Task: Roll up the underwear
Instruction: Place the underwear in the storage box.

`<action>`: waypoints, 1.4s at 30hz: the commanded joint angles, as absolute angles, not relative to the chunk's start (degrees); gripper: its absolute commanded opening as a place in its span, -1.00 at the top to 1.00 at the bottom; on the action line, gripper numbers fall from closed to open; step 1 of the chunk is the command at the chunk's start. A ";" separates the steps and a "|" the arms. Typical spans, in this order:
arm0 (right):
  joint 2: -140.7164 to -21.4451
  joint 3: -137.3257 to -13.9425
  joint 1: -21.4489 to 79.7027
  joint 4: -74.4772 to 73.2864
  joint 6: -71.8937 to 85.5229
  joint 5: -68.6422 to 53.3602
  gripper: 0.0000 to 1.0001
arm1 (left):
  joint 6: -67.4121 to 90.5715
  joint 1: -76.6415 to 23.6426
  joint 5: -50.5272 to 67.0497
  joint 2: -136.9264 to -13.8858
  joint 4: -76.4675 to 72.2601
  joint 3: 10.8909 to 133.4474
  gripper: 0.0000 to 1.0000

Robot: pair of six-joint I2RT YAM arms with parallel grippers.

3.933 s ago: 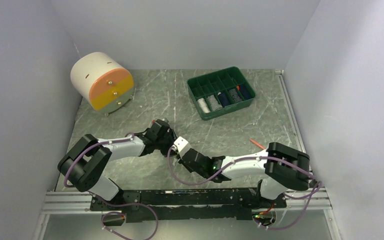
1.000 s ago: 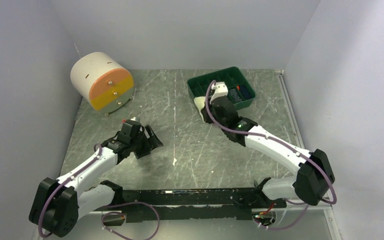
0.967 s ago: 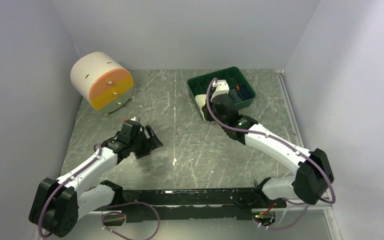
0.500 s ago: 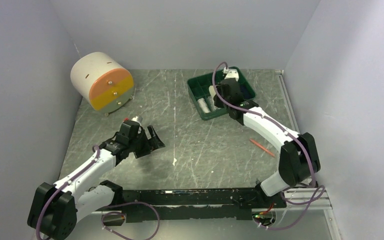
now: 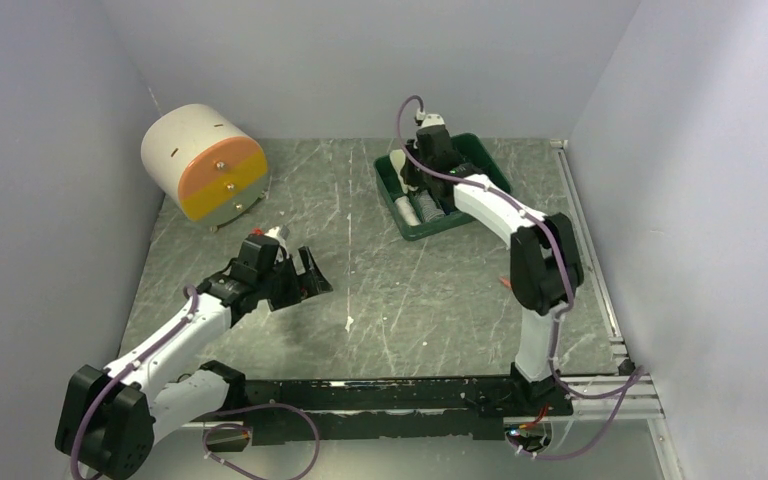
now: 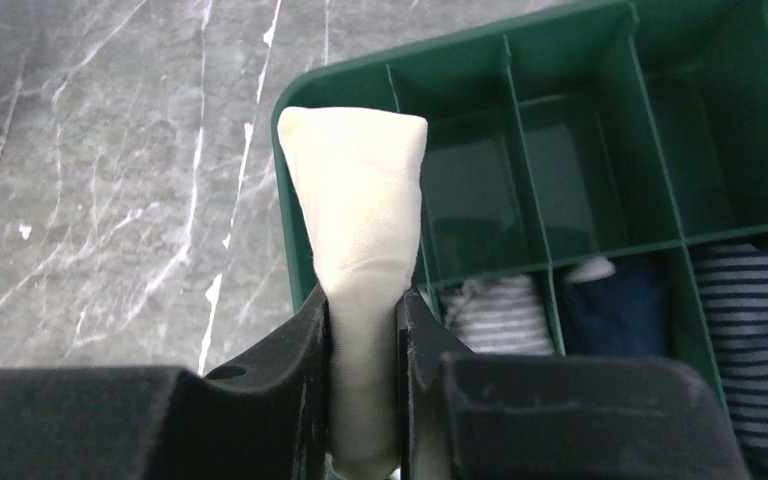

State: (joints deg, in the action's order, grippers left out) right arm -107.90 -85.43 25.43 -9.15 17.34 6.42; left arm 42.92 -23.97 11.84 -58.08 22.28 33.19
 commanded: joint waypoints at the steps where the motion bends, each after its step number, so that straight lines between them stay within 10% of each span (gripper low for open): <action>1: -113.80 -94.32 25.84 -9.35 14.83 4.65 1.00 | 43.48 -23.75 12.68 -55.91 23.17 34.36 -0.92; 42: -128.06 -109.18 29.49 -15.97 8.69 15.24 1.00 | 44.52 -23.74 14.63 -53.72 26.12 31.03 -0.93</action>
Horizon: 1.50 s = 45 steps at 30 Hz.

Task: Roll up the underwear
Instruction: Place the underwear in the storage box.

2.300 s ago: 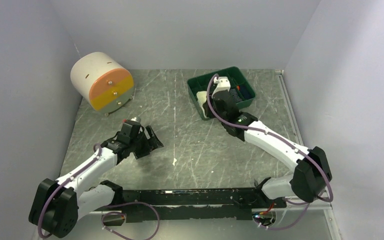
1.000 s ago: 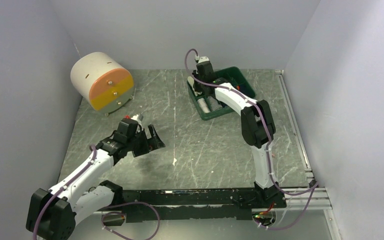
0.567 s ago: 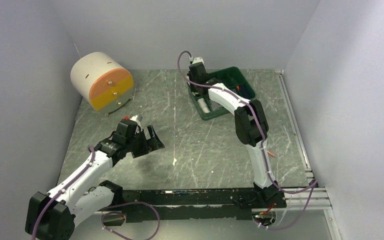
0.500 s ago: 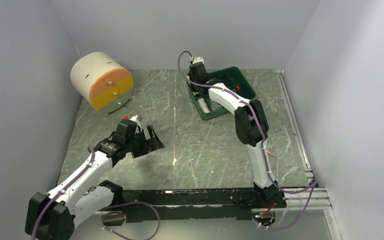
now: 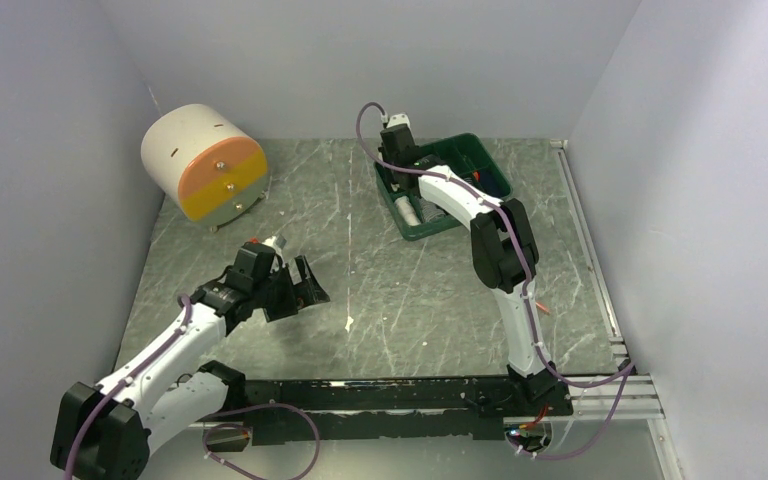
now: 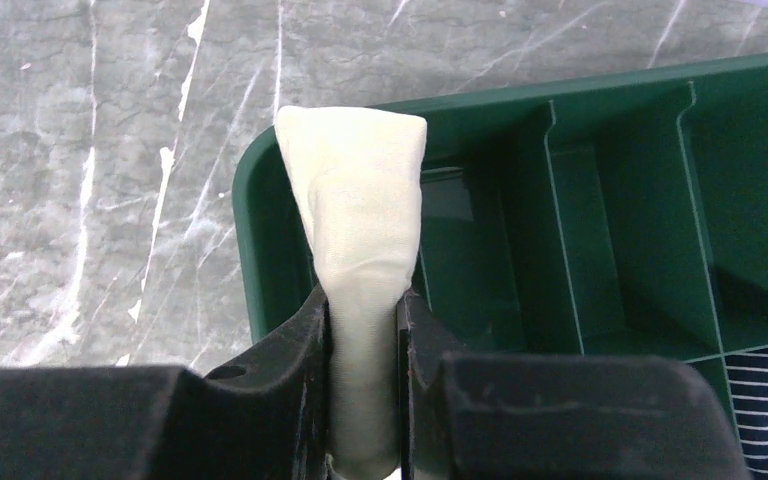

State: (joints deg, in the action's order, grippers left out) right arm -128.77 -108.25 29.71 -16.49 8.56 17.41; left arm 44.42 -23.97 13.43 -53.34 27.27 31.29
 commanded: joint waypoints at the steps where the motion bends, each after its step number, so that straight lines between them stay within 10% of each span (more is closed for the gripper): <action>1: -128.47 -108.98 29.48 -15.71 9.12 14.43 1.00 | 44.56 -23.74 14.75 -53.88 26.11 30.96 -0.93; 21: -136.04 -113.53 28.79 -18.75 9.62 12.22 0.97 | 44.85 -23.76 15.46 -54.23 25.78 29.62 -0.93; 35: -132.38 -121.33 28.75 -23.13 8.02 6.70 -0.51 | 45.73 -23.80 16.24 -55.00 23.87 29.36 -0.93; 39: -134.26 -123.72 28.57 -26.34 8.55 7.90 -0.39 | 45.78 -23.74 16.80 -55.19 23.97 29.35 -0.93; 45: -129.10 -114.75 28.24 -18.17 10.28 7.57 0.32 | 45.23 -23.73 16.13 -54.72 24.87 29.51 -0.93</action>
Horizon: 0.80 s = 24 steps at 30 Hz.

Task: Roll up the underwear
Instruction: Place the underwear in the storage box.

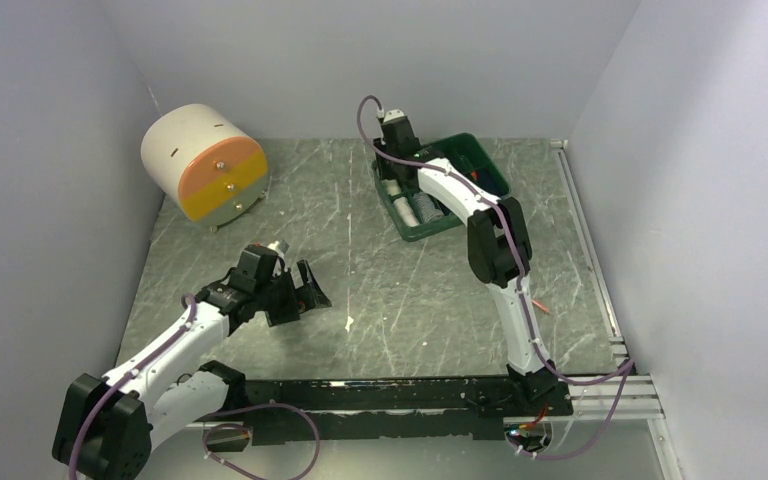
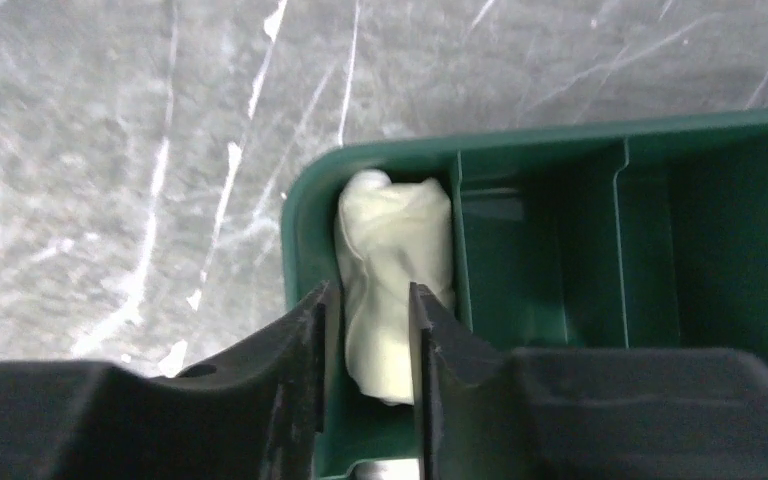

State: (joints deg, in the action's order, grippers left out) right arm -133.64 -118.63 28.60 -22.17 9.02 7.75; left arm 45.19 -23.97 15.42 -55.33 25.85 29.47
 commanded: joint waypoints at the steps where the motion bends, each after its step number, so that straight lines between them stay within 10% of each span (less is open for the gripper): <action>1: -129.00 -114.06 28.08 -17.47 10.55 7.37 0.43 | 45.17 -23.73 16.12 -54.87 24.83 29.53 -0.93; 5: -132.17 -117.51 27.86 -18.66 10.55 6.82 0.72 | 45.37 -23.73 16.60 -55.39 24.10 29.60 -0.93; 24: -140.22 -126.31 27.60 -18.66 10.83 4.32 0.66 | 41.93 -23.73 11.32 -50.88 28.15 33.77 -0.93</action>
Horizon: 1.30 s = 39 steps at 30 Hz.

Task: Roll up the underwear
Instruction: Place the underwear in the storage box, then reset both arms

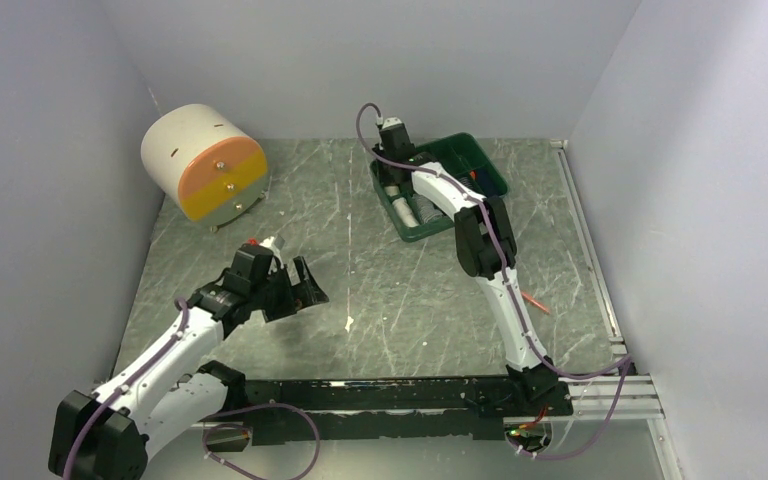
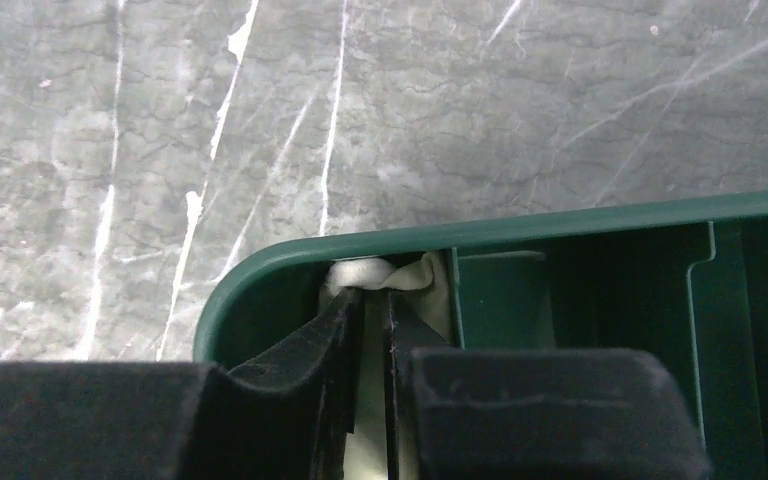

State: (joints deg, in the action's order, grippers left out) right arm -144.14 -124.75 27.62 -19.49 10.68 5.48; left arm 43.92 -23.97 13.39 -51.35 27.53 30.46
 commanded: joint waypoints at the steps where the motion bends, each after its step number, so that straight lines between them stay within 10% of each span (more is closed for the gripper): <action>1: -138.63 -126.44 27.52 -18.72 10.75 3.61 0.57 | 41.62 -23.74 11.01 -51.09 28.39 34.21 -0.93; 10: -124.89 -117.22 27.16 -17.42 11.23 1.55 -0.22 | 38.51 -23.78 6.61 -50.63 32.46 39.45 -0.93; 24: -76.90 -53.09 27.25 14.12 23.90 2.56 -0.98 | 32.64 -23.76 -9.26 -44.69 38.13 49.14 -0.93; 35: -37.68 -24.53 27.33 26.20 30.17 -10.19 -0.99 | 26.90 -23.77 -17.92 -39.98 35.52 51.94 -0.93; 39: -33.17 -27.34 27.38 9.73 26.39 -6.16 -0.99 | 20.98 -23.81 -16.64 -42.84 37.72 56.42 -0.93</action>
State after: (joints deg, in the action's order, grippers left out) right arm -35.05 -25.08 27.40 16.27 27.62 -7.42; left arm 27.59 -23.97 -15.22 -41.17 38.28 50.89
